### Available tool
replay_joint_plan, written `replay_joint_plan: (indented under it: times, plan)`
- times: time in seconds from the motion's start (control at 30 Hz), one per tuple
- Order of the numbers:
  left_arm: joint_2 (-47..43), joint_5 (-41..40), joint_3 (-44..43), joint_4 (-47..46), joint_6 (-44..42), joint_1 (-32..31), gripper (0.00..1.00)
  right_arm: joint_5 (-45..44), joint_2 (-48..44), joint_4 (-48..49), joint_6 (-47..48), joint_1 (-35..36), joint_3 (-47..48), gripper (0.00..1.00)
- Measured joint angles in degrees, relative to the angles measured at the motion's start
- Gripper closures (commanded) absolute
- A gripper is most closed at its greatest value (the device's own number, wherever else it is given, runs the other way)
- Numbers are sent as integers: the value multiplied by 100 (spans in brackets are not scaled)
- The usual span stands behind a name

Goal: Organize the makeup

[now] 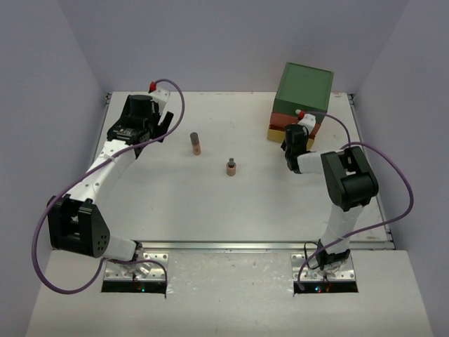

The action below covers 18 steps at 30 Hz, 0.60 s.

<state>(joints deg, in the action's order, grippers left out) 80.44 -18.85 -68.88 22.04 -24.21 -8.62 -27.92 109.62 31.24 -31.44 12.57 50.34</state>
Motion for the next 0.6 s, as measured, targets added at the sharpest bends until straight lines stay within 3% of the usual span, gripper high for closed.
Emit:
replay_joint_plan:
  times: [0.6]
  plan:
    - [0,25,42,-12,0,0,0,-549,-1143,-322,-480,966,-1340,99]
